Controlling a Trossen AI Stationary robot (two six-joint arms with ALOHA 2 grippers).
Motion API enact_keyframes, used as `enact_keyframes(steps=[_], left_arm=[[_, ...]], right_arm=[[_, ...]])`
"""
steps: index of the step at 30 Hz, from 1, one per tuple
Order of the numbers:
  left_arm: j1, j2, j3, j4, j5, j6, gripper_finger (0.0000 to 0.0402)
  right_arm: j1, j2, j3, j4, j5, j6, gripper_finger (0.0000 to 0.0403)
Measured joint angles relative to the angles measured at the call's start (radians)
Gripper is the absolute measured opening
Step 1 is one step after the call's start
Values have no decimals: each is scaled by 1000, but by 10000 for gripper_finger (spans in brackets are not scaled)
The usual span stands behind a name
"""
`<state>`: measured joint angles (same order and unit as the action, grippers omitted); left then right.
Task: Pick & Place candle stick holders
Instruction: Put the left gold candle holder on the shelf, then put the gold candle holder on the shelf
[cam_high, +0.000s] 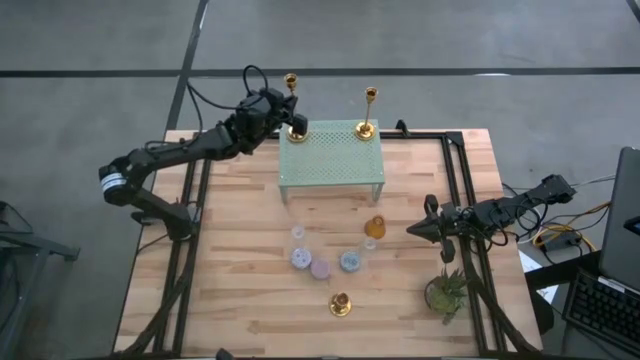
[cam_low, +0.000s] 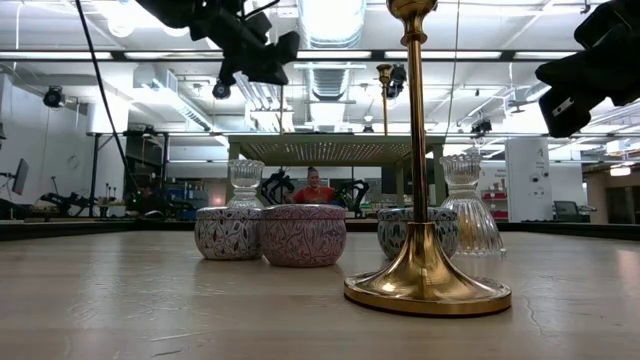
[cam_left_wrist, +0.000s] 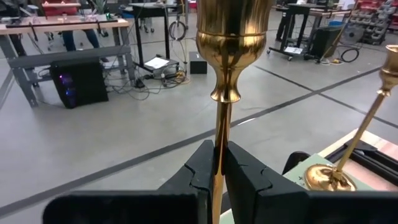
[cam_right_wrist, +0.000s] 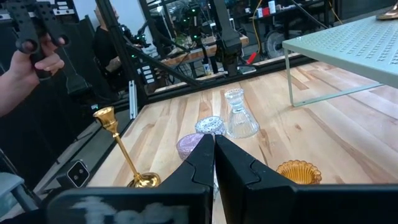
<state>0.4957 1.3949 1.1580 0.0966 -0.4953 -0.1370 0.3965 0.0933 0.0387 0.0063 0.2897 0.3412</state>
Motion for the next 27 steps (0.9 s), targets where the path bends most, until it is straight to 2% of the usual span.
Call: enact_keyframes(steps=[9,18,21,27], left_arm=[[0,1,0,-21,15,-4,40],[0,0,0,-116,17,-3,102],[0,-10,0,-180,67,2,125],[-3,-40,0,-312,88,32,160]], right_arm=[[0,0,0,0,0,0,9],[0,0,0,0,0,0,9],[0,0,0,0,0,0,9],[0,0,0,-1,0,0,9]])
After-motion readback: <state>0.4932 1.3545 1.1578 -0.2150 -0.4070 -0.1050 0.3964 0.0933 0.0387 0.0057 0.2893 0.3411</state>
